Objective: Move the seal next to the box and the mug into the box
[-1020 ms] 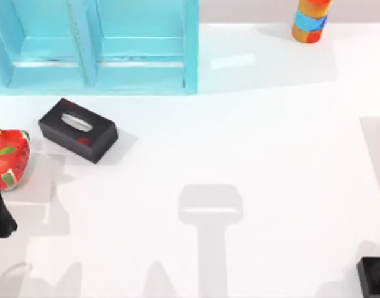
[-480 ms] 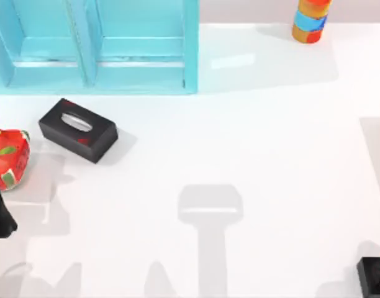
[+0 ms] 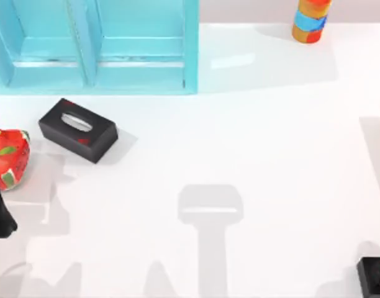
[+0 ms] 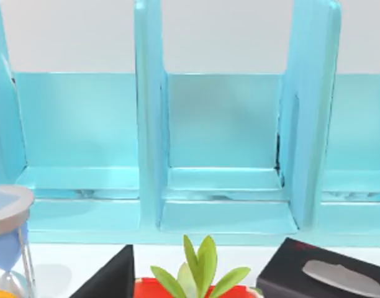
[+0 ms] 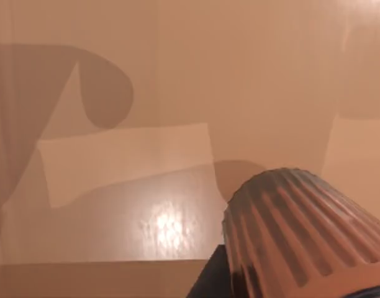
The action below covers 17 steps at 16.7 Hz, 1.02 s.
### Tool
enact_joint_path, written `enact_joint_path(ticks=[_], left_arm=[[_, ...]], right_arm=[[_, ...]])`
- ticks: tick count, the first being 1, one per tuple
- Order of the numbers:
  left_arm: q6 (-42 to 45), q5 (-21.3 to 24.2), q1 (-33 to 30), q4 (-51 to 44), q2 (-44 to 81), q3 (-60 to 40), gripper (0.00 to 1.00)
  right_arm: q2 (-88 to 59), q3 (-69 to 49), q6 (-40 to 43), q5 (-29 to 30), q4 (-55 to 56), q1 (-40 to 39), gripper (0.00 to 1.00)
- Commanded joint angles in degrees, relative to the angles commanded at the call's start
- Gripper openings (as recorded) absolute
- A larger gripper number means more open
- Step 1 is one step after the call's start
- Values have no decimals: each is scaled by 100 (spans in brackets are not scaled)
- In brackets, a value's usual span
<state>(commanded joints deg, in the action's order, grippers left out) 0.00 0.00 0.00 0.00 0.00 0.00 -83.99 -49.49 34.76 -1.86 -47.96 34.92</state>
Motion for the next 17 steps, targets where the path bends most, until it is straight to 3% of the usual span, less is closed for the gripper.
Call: enact_joint_path(ticks=[11, 17], left_arm=[[0, 0, 0, 0, 0, 0, 100], [0, 0, 0, 0, 0, 0, 100]], right_arm=[[0, 0, 0, 0, 0, 0, 98], [0, 0, 0, 0, 0, 0, 100]])
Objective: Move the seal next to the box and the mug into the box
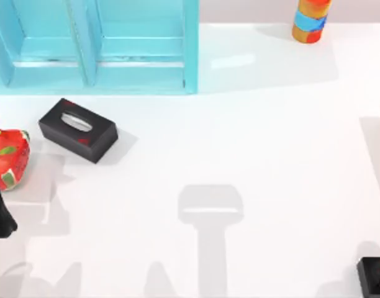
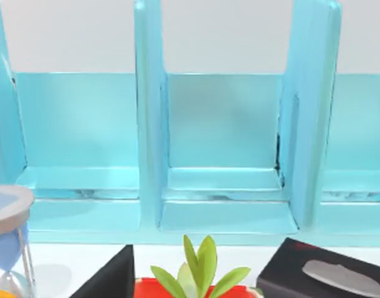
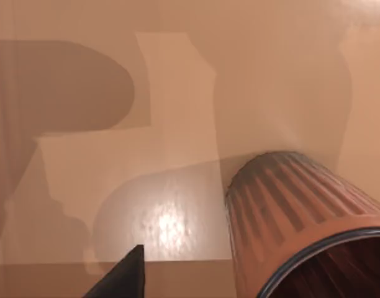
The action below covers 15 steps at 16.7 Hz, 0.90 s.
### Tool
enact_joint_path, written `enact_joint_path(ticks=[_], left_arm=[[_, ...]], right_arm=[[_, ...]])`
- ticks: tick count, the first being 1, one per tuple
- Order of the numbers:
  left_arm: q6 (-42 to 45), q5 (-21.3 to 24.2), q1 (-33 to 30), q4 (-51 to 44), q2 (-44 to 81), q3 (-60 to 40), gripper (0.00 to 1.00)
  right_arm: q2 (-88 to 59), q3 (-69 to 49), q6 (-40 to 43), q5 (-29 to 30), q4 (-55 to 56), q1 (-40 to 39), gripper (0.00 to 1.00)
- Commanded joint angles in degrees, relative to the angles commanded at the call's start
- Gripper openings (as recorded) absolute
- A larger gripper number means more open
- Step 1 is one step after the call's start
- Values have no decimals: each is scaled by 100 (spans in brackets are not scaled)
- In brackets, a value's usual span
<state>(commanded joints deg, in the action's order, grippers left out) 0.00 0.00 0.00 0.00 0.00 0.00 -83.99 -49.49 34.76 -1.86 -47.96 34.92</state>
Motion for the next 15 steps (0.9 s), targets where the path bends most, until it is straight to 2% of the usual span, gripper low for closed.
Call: enact_joint_path(ticks=[6, 15], left_arm=[[0, 0, 0, 0, 0, 0, 100], [0, 0, 0, 0, 0, 0, 100]], right_arm=[[47, -177, 5, 0, -183, -9, 100], [606, -1587, -79, 150, -1710, 62, 100]])
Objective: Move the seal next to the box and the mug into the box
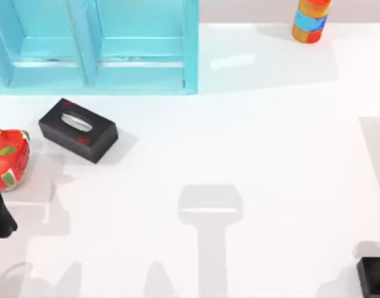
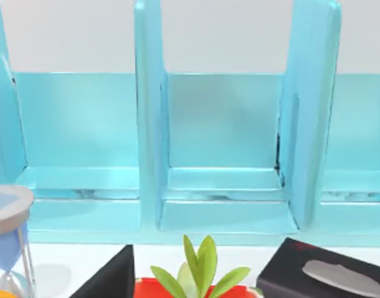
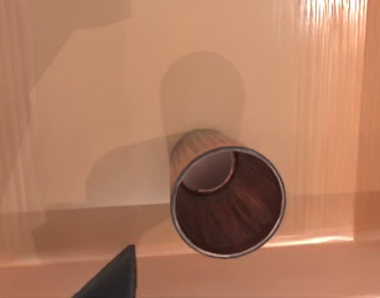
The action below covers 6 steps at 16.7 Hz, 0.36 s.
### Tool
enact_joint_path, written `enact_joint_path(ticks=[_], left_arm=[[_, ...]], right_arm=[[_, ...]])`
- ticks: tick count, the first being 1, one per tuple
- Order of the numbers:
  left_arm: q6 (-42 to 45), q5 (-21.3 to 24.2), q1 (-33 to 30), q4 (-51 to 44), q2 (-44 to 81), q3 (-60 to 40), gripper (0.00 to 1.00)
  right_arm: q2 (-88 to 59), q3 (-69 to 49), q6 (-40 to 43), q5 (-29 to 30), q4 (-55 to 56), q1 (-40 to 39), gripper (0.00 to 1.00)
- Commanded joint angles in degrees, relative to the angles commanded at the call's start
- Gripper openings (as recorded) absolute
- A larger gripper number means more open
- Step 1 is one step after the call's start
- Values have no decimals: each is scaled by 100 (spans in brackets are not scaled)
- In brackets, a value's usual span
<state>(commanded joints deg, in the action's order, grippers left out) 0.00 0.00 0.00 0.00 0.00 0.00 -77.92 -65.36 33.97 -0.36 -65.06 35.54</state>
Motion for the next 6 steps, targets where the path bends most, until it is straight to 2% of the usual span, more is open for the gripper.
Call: enact_joint_path(ticks=[6], left_arm=[[0, 0, 0, 0, 0, 0, 100]], right_arm=[[-250, -419, 116, -154, -650, -25, 100]])
